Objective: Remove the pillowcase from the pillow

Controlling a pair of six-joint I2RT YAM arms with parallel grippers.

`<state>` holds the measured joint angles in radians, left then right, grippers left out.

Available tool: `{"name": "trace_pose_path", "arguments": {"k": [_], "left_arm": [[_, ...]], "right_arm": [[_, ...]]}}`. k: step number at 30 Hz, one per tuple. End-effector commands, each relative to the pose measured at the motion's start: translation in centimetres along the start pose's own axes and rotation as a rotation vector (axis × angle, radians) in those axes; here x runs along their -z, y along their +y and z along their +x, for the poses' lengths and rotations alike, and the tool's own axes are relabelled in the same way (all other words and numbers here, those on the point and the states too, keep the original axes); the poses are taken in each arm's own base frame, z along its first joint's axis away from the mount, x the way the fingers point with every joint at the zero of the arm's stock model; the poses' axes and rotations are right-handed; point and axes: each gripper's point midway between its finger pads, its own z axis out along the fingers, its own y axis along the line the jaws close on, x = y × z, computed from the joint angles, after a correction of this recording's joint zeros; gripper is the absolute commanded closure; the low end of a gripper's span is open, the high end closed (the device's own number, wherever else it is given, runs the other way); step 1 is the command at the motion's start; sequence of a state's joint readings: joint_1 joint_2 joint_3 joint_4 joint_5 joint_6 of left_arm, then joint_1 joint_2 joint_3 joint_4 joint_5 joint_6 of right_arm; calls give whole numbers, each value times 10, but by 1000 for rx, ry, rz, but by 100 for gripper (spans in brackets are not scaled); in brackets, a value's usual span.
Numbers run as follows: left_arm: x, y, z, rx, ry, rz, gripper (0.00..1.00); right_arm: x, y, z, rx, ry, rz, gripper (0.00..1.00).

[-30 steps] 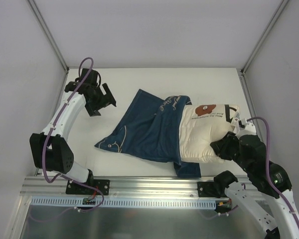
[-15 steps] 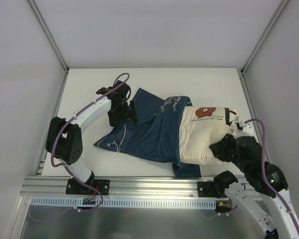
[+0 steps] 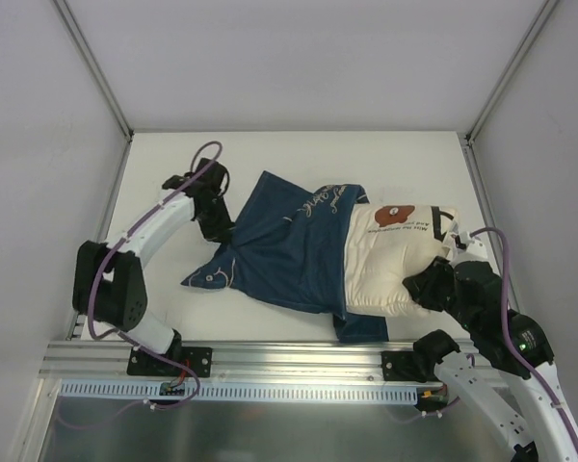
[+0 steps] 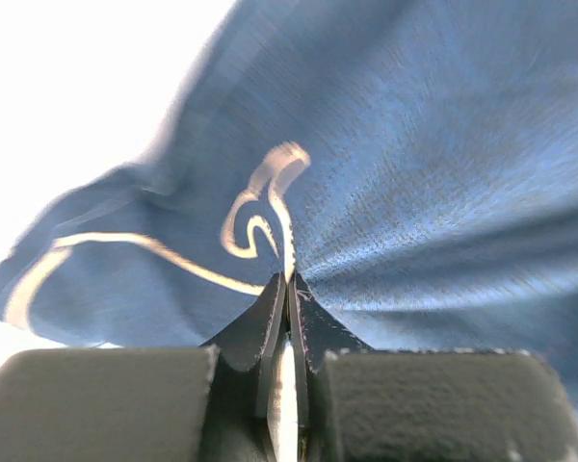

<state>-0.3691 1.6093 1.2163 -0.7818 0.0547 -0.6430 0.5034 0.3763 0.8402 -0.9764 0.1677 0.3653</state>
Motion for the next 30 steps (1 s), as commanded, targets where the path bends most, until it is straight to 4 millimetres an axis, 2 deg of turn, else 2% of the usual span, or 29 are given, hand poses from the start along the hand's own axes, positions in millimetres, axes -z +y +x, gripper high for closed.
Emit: {"name": "trace_pose_path", "arguments": {"k": [1,2,3,6,8,9,12,13,14,15,16,20,22,26,30], "left_arm": [[48,36,-26,152,-179,2,100],[54,54,-34,220,-213,-7,100],[71,59,-37,241,-267,23,100],[104,82,-50,310,-376,62,100],[118,88,-54,330,-409,94,100],[129,100,-59,382,-446,104,100],[147,121,-67,445,-493,109,100],[150,124,-68,431,-494,103,100],[157,126,-71,428,-505,99,100],[156,129,-72,431,-493,85,100],[157,131,-71,427,-489,74,100],[150,137,-72,445,-473,42,100],[148,141,-73,455,-472,21,100],[149,151,-80,458,-481,-8,100],[151,162,-89,490,-483,-17,100]], "right_arm": [[2,-6,-17,23,-71,39,99],[2,-7,-17,27,-73,45,99],[3,-8,-19,25,-80,54,99],[7,-11,-25,17,-106,70,99],[10,-10,-29,13,-120,71,99],[11,-12,-30,11,-125,78,99],[28,-6,-41,8,-140,62,99],[45,2,-56,-6,-183,28,99],[55,4,-61,-4,-191,21,99],[66,7,-68,-6,-213,5,99],[87,14,-84,-9,-270,-32,99],[122,16,-109,-1,-348,-40,99],[133,14,-117,0,-378,-30,99],[168,-7,-136,-17,-506,39,99],[178,-23,-141,-29,-559,101,99]]}}
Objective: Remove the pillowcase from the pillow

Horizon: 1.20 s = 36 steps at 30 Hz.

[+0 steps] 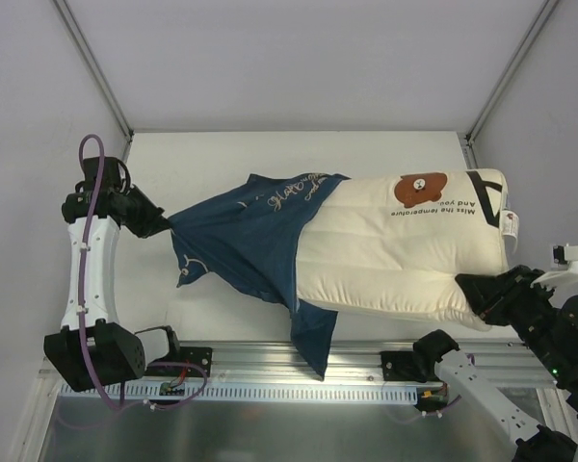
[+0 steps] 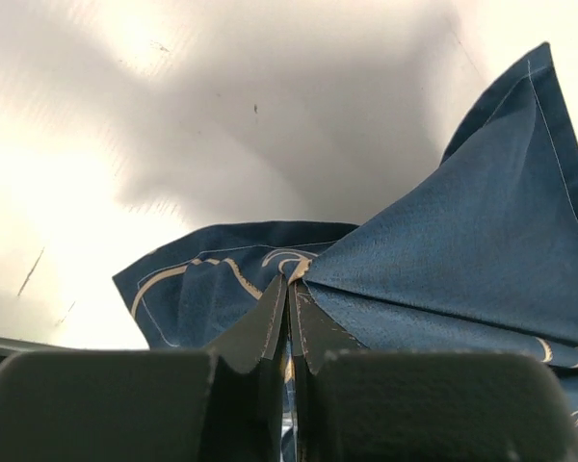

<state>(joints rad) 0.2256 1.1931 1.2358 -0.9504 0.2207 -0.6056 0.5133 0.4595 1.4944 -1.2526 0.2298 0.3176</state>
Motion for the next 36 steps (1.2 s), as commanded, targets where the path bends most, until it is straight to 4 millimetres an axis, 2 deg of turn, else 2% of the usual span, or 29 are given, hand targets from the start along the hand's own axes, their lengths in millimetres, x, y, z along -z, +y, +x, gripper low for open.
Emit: {"name": "trace_pose_path", "arguments": {"k": [1,4,8,16,22,25,30,31,32,33,34,35,36], "left_arm": [[7,22,-61,-1,-211,-111,100],[6,31,-72,38,-226,-139,100],[3,70,-99,123,-265,-262,100],[6,94,-113,179,-294,-335,100],[3,99,-104,204,-285,-344,100],[9,104,-104,201,-312,-368,100],[12,86,-94,171,-291,-276,100],[12,82,-92,155,-287,-260,100],[9,75,-86,119,-269,-247,96],[7,73,-81,99,-261,-251,82],[7,70,-77,79,-261,-252,76],[1,62,-65,32,-239,-247,63],[0,61,-62,9,-249,-268,32]], "right_arm": [[26,-46,-56,24,-296,231,99],[20,-49,-49,19,-282,249,99],[15,-58,-46,51,-262,295,99],[24,-75,-51,58,-301,345,99],[0,-82,-31,72,-228,386,99],[-6,-88,-23,59,-217,421,99],[-27,-86,-5,50,-158,432,99],[-38,-79,2,46,-129,403,99],[-46,-73,5,39,-119,380,99],[-53,-68,7,32,-114,360,99],[-66,-61,11,23,-108,335,99],[-75,-58,14,26,-95,337,99],[-84,-53,14,15,-98,330,99]]}}
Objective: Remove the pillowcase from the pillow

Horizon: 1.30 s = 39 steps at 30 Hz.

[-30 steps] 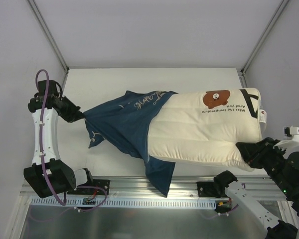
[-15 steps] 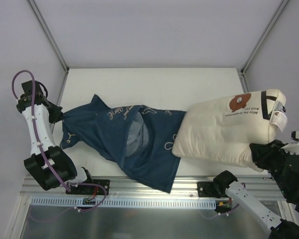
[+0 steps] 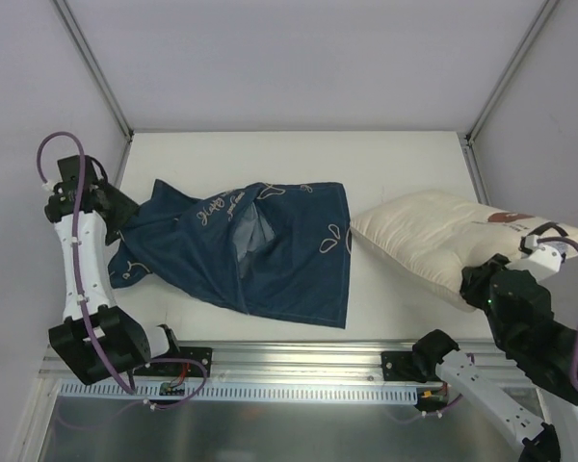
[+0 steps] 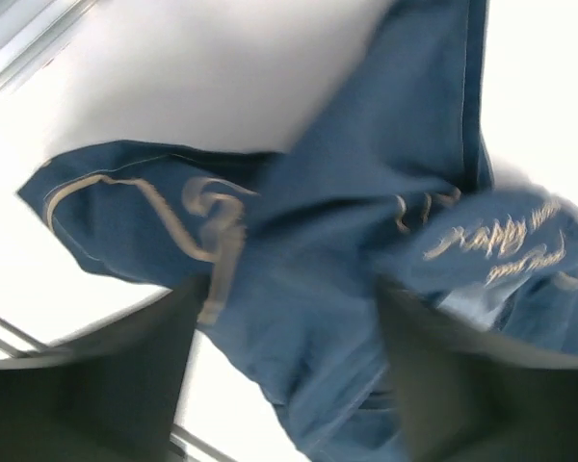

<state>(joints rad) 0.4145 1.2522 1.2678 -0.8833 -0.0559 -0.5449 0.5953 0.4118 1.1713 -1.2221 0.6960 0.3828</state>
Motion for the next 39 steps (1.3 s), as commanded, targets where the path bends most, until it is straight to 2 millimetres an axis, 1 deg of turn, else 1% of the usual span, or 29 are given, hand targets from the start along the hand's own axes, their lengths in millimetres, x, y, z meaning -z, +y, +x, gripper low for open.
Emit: {"name": "trace_pose_path", "arguments": {"k": [1,2,3,5,6,8,13,14,15,16,19,21,23,24,25,26,27,28,29,30,31,32,33,34,35,36,37,38,39], "left_arm": [[10,-14,24,-112,-12,35,20],[11,-18,30,-135,-11,43,15],[12,-24,41,-173,5,58,5],[17,-28,51,-189,13,86,5],[19,-30,55,-198,20,102,5],[27,-37,65,-230,28,146,5],[44,-52,92,-312,57,242,5],[44,-50,99,-315,74,243,4],[45,-50,104,-315,82,255,5],[46,-52,119,-347,117,279,4],[46,-53,135,-415,137,282,4],[45,-54,151,-465,163,287,4],[47,-58,166,-520,178,293,4],[44,-59,168,-538,171,272,4],[44,-61,173,-548,175,268,4],[46,-66,176,-564,176,272,4],[43,-72,189,-622,191,262,4],[46,-81,192,-649,186,267,4],[47,-87,198,-685,185,262,4],[41,-94,218,-761,216,240,3],[40,-100,225,-780,228,233,3],[43,-113,231,-792,231,248,3],[32,-117,244,-823,259,202,2],[36,-131,253,-830,253,220,2],[32,-136,260,-847,259,207,2],[17,-139,273,-884,279,158,2],[20,-154,279,-886,276,177,2],[15,-159,284,-890,284,168,2],[1,-161,294,-910,302,130,3]], "right_arm": [[-26,49,-3,-62,0,-92,99],[-34,55,2,-53,18,-81,99],[-40,63,2,-71,10,-92,99],[-59,73,20,-59,48,-80,99],[-66,82,20,-75,39,-91,99],[-81,89,36,-67,75,-78,99],[-123,118,62,-52,190,-77,99],[-130,125,63,-59,200,-92,99],[-140,127,72,-57,244,-87,99],[-145,128,75,-61,256,-83,99],[-159,133,81,-81,282,-86,99],[-165,136,82,-98,297,-105,99],[-172,135,86,-93,330,-100,99],[-174,134,86,-93,350,-111,99],[-176,133,87,-94,368,-119,95],[-178,134,92,-93,402,-135,79],[-177,138,97,-93,470,-207,54],[-177,140,95,-93,502,-228,20],[-175,133,106,-83,571,-202,11],[-174,128,105,-75,575,-189,7],[-172,123,105,-65,573,-174,2],[-169,116,110,-59,573,-157,0],[-164,111,102,-63,524,-153,3],[-160,107,101,-66,508,-147,4],[-155,102,104,-67,506,-137,4],[-147,101,97,-73,469,-151,4],[-142,100,96,-75,461,-156,4],[-136,97,98,-75,467,-154,4],[-128,97,93,-79,444,-175,4]]}}
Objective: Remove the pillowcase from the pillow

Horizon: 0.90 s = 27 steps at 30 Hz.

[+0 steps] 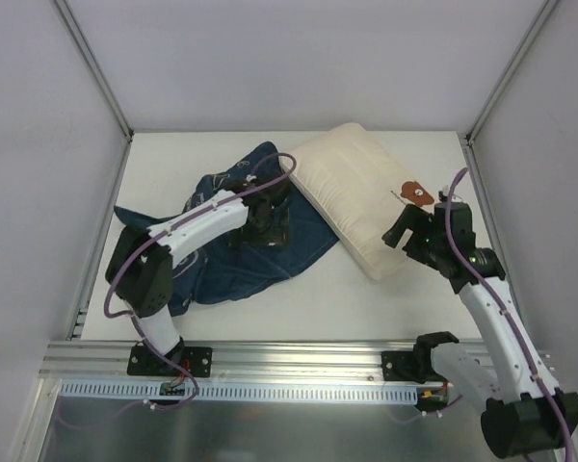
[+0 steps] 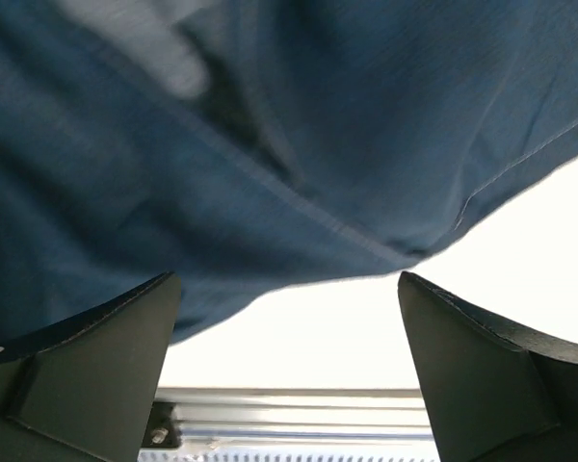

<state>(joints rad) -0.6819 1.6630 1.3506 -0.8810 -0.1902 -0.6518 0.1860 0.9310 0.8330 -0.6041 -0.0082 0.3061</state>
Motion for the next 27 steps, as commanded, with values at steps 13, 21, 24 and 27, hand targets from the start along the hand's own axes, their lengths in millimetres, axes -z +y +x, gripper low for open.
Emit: {"name": "trace_pose_path", "arguments": {"k": [13,21,24,27], "left_arm": [[-65,-9,-81,120,19,-78,100],[22,107,-149,443,-194,-34,100],[48,137,-166,516,-261,-6,100],[57,143,-170,516,-270,34,62]], "right_arm": [[74,-2,17,62,-84,-117,4],[94,-2,4,91,-144,-110,4],[96,-5,0,96,-161,-88,4],[99,-17,-7,94,-187,-14,4]]}}
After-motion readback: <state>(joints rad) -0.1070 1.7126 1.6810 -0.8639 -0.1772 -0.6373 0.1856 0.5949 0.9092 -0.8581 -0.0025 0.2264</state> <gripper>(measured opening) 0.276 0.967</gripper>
